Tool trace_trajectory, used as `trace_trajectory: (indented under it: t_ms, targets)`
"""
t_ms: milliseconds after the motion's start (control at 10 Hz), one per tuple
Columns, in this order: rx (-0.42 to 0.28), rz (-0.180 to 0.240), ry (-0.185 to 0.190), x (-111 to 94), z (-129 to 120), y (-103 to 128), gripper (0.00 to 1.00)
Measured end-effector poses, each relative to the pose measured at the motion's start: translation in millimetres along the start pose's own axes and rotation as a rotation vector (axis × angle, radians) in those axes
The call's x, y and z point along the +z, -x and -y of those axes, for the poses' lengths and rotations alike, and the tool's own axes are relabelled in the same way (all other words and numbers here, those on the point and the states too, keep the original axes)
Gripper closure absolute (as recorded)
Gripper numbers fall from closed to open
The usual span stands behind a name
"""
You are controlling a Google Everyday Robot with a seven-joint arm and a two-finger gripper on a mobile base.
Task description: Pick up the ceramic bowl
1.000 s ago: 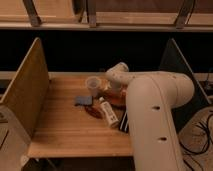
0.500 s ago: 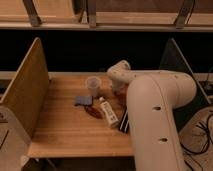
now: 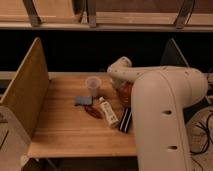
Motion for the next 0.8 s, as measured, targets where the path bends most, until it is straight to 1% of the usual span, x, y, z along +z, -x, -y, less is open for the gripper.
trace_trajectory:
  t_ms: [100,400,600,800]
  targets:
    - [-0.009,0.022,0.010,-12.6,-7.2,-1.7,1.00]
    - [-0.032,0.074,0.033,-42.0,-23.4,-5.7,1.00]
    - [-0.046,0.101,0.036,-55.5,-28.0,-5.2,1.00]
    - [-0.071,0.147,0.040,-73.8,-37.4,-0.9,1.00]
